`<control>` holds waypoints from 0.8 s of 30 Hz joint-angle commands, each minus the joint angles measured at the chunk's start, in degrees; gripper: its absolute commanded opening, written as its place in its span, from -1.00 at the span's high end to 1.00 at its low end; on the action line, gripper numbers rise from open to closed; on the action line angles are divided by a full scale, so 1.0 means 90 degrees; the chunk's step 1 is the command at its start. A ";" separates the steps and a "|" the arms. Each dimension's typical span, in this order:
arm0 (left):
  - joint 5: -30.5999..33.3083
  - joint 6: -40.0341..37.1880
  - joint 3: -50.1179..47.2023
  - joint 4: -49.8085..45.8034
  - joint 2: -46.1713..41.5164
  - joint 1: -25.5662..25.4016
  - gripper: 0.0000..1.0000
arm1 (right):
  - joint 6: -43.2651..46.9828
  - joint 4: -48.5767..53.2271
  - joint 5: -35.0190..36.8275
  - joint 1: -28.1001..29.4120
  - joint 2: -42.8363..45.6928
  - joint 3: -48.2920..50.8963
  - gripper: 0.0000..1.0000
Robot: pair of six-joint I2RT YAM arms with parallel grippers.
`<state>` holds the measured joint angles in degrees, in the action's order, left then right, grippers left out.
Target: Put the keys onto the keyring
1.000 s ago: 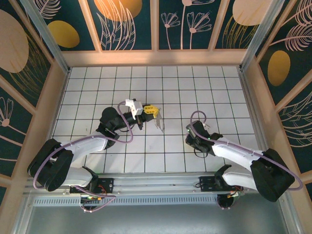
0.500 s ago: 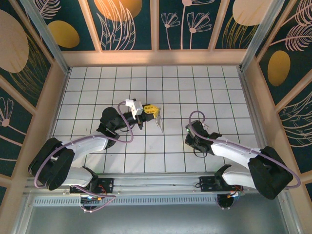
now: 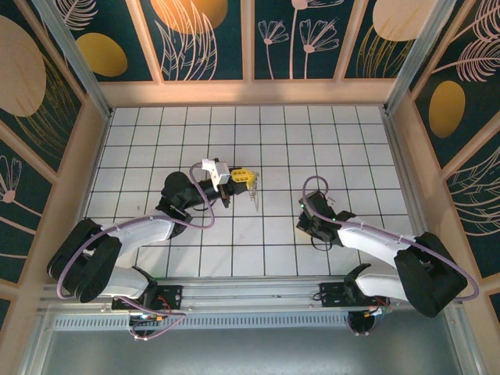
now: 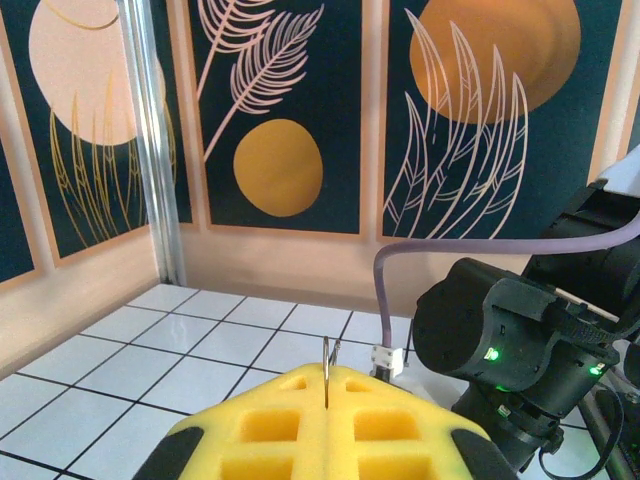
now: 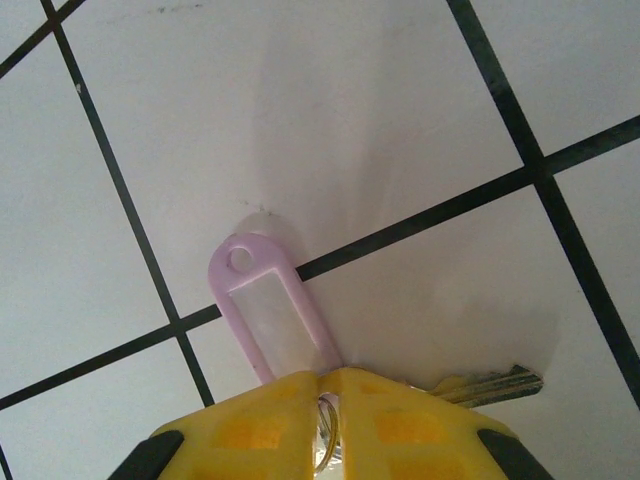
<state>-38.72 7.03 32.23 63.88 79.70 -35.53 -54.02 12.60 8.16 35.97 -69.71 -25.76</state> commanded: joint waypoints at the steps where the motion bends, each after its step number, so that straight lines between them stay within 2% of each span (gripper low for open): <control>1: -0.0154 0.0108 0.0042 0.0393 0.0034 -0.0016 1.00 | 0.0109 -0.0004 -0.0062 -0.0052 -0.0086 -0.0087 0.75; 7: -0.0183 0.0142 0.0091 0.0393 0.0078 -0.0010 1.00 | 0.0162 -0.0013 -0.0059 -0.0098 -0.0068 -0.0100 0.87; 10: -0.0202 0.0163 0.0111 0.0385 0.0081 -0.0008 1.00 | 0.0228 -0.0013 -0.0067 -0.0125 -0.0034 -0.0126 1.00; 16: -0.0217 0.0195 0.0157 0.0339 0.0090 -0.0012 1.00 | 0.0470 -0.0014 -0.0062 -0.0227 0.0287 -0.0260 1.00; 24: -0.0186 0.0206 0.0178 0.0165 0.0013 -0.0015 1.00 | 0.1216 -0.0415 -0.0228 -0.0348 0.1347 -0.0515 1.00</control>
<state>-39.83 8.05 32.25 64.05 80.36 -35.53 -47.64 11.73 7.35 33.45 -61.30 -28.53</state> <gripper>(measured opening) 0.044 0.045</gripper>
